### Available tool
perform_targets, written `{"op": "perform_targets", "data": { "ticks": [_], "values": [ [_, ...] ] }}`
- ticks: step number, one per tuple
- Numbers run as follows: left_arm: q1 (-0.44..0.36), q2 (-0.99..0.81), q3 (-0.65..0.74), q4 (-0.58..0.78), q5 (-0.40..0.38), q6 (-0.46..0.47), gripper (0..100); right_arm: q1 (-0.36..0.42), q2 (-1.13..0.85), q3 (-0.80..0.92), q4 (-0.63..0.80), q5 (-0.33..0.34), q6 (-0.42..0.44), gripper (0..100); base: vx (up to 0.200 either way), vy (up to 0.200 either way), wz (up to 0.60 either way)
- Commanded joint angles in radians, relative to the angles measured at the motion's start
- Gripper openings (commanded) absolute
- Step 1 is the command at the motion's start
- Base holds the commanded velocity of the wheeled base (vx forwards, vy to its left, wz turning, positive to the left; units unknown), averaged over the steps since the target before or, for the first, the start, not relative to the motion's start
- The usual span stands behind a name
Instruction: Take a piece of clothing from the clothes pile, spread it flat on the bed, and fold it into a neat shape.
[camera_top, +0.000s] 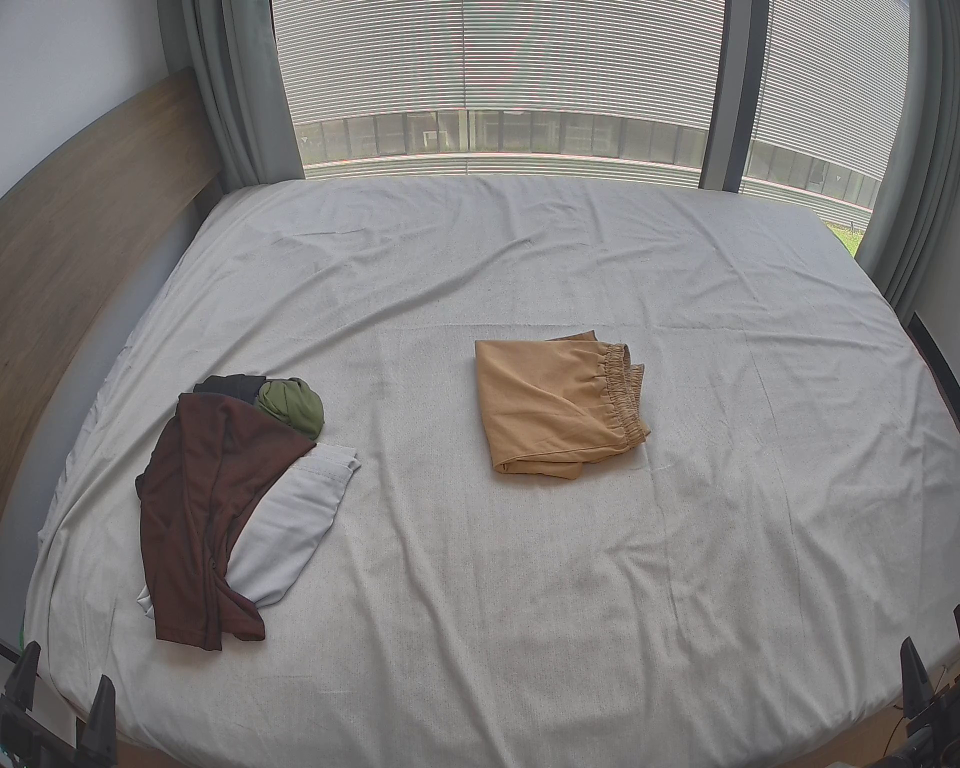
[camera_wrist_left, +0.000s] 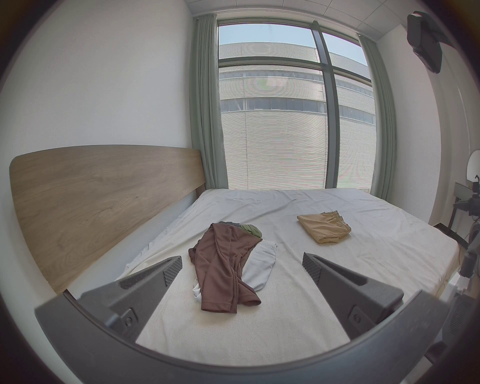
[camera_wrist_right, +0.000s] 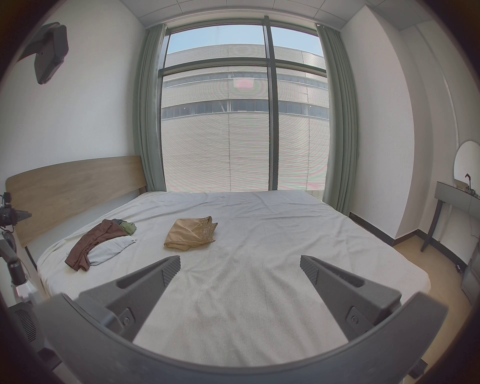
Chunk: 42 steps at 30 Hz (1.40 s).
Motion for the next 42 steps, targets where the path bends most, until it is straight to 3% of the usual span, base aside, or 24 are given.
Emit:
{"op": "perform_targets", "data": {
  "ticks": [1, 12, 15, 23, 42],
  "values": [
    [-0.001, -0.011, -0.009, 0.004, 0.002, 0.001, 100, 0.002, -0.01, 0.018, 0.0, 0.0, -0.001, 100, 0.0, 0.0, 0.0],
    [-0.003, -0.008, 0.018, -0.001, -0.046, 0.004, 100, 0.001, -0.01, 0.018, 0.0, 0.002, -0.002, 100, 0.0, 0.0, 0.0],
    [-0.006, -0.013, 0.023, -0.01, -0.035, -0.029, 100, 0.001, -0.01, 0.018, 0.0, 0.002, -0.002, 100, 0.0, 0.0, 0.0],
    [-0.004, -0.016, 0.024, -0.019, -0.037, -0.011, 100, 0.005, -0.01, 0.018, -0.001, 0.04, -0.024, 100, 0.0, 0.0, 0.0],
    [-0.003, -0.016, 0.024, -0.018, -0.038, -0.006, 100, 0.007, -0.01, 0.018, -0.001, 0.04, -0.013, 100, 0.0, 0.0, 0.0]
  ]
}}
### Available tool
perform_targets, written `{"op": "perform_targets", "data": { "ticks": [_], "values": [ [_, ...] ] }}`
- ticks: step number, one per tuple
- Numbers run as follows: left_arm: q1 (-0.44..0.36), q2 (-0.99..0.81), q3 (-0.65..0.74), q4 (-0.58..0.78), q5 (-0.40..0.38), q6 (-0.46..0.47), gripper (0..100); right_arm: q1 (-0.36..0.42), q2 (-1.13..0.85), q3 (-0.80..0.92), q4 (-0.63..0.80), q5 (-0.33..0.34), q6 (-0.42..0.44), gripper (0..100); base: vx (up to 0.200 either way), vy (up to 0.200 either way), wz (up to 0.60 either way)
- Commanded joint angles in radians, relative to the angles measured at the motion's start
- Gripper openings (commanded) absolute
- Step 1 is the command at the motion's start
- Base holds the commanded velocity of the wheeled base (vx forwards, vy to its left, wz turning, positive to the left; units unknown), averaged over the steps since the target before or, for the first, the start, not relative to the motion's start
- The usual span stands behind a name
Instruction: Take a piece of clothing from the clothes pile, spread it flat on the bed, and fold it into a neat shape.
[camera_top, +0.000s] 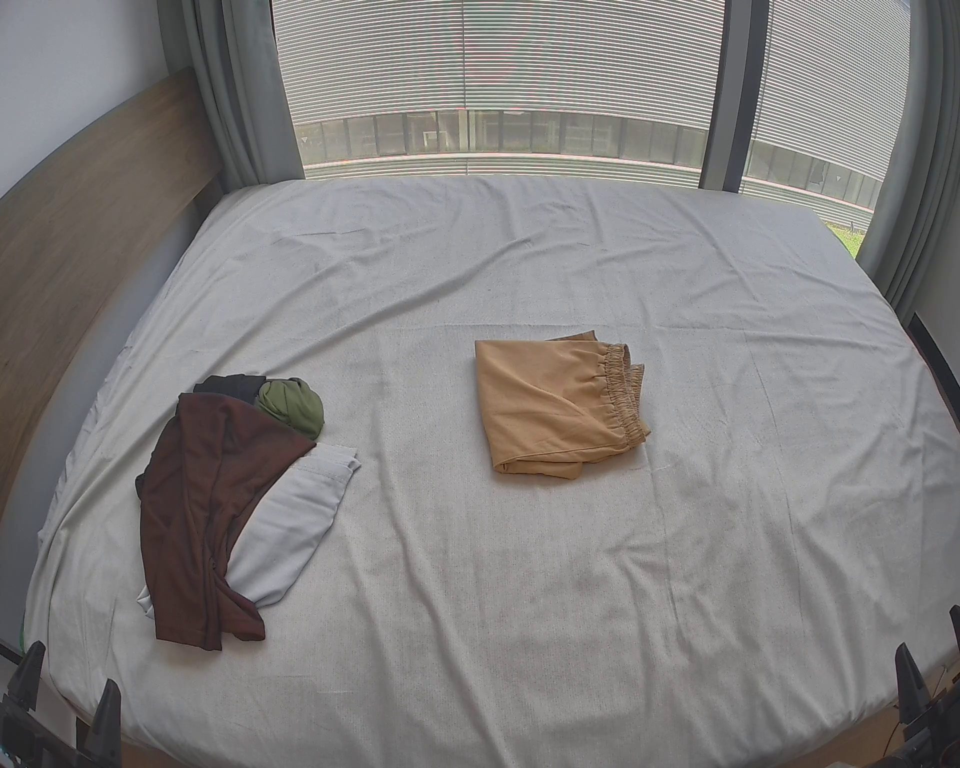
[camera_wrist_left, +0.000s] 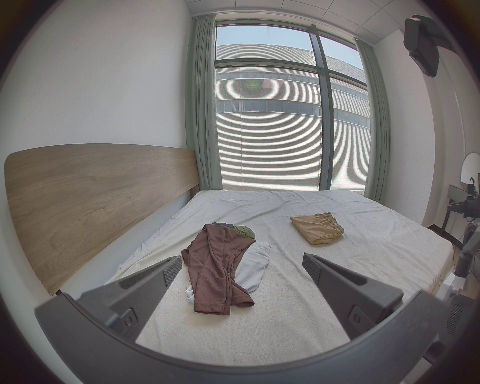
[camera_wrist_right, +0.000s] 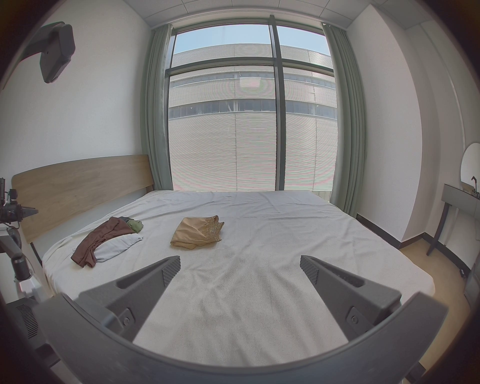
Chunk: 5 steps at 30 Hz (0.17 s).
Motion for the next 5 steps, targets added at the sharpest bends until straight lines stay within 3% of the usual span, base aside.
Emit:
{"op": "perform_targets", "data": {
  "ticks": [1, 5],
  "values": [
    [0.001, -0.014, 0.018, 0.0, 0.0, 0.0, 100, 0.0, -0.012, 0.018, 0.0, 0.0, 0.0, 100, 0.0, 0.0, 0.0],
    [-0.001, -0.014, 0.018, 0.0, 0.0, 0.0, 100, 0.0, -0.012, 0.018, 0.0, 0.0, 0.002, 100, 0.0, 0.0, 0.0]
  ]
}}
